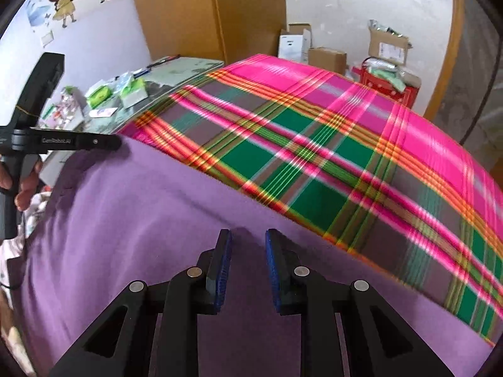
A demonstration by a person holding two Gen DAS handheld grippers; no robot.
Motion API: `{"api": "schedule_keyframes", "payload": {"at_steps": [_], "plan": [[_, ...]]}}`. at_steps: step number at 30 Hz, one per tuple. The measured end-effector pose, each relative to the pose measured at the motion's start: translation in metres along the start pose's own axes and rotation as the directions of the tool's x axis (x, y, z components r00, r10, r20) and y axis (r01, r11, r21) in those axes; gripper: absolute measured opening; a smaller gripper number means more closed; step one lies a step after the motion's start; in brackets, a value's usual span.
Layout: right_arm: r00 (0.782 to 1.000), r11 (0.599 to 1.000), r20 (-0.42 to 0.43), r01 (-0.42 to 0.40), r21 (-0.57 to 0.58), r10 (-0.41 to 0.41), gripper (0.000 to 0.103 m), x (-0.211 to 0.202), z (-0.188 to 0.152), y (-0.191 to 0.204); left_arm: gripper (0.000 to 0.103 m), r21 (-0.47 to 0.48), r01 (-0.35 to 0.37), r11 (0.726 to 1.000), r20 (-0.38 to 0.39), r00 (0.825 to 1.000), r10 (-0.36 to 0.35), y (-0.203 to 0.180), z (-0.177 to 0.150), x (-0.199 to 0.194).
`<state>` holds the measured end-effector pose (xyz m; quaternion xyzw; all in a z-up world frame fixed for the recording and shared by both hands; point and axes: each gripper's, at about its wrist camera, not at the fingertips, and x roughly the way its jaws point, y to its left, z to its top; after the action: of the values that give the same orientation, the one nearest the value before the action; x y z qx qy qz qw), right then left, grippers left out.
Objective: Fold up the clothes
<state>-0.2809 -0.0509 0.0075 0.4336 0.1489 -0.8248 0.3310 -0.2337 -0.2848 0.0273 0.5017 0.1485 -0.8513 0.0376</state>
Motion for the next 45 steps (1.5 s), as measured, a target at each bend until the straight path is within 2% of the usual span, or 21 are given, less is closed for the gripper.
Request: {"api": "schedule_keyframes", "payload": {"at_steps": [4, 7, 8, 11, 15, 17, 21, 24, 28, 33, 45], "plan": [[1.000, 0.999, -0.004, 0.023, -0.027, -0.024, 0.023, 0.004, 0.005, 0.003, 0.012, 0.013, -0.029, 0.999, 0.008, 1.000, 0.029, -0.002, 0.005, 0.001], [1.000, 0.999, -0.011, 0.025, -0.027, -0.026, 0.024, 0.006, 0.007, 0.002, 0.012, 0.033, -0.123, 0.992, 0.035, 0.992, 0.122, 0.001, 0.007, -0.004], [1.000, 0.999, -0.012, 0.024, -0.022, -0.025, 0.024, 0.006, 0.008, 0.002, 0.012, 0.036, -0.132, 0.991, 0.039, 0.991, 0.130, 0.004, 0.007, -0.006], [1.000, 1.000, 0.002, 0.023, -0.017, -0.023, 0.024, 0.002, 0.008, 0.002, 0.016, 0.066, -0.053, 0.996, 0.033, 0.998, 0.051, 0.012, 0.004, -0.017], [0.999, 0.999, 0.024, 0.023, -0.040, -0.022, 0.028, -0.007, 0.006, 0.002, 0.018, 0.183, -0.095, 0.979, 0.052, 0.995, 0.087, 0.007, -0.003, -0.028], [0.999, 0.999, 0.028, 0.022, -0.048, -0.021, 0.029, -0.010, 0.006, 0.002, 0.023, 0.213, -0.097, 0.972, 0.044, 0.995, 0.090, 0.007, -0.005, -0.028], [0.999, 0.997, 0.013, 0.040, -0.072, -0.039, 0.037, -0.007, 0.005, -0.001, 0.025, 0.281, -0.114, 0.953, 0.020, 0.993, 0.113, 0.003, -0.010, -0.020], [1.000, 0.997, 0.013, 0.022, -0.075, -0.021, 0.039, -0.004, 0.006, -0.004, 0.027, 0.324, -0.121, 0.938, 0.021, 0.993, 0.120, 0.001, -0.014, -0.016], [1.000, 0.996, 0.007, -0.006, -0.091, 0.006, 0.045, 0.003, 0.008, -0.002, 0.029, 0.325, -0.091, 0.941, 0.014, 0.996, 0.091, 0.004, -0.014, -0.016], [1.000, 0.996, -0.004, -0.027, -0.089, 0.027, 0.047, 0.013, 0.013, -0.004, 0.033, 0.378, -0.057, 0.924, 0.013, 0.998, 0.057, 0.005, -0.020, -0.022], [0.999, 0.996, 0.016, -0.037, -0.075, 0.038, 0.049, 0.014, 0.012, -0.005, 0.038, 0.391, 0.037, 0.920, -0.006, 0.999, -0.038, 0.012, -0.025, -0.023]]}}
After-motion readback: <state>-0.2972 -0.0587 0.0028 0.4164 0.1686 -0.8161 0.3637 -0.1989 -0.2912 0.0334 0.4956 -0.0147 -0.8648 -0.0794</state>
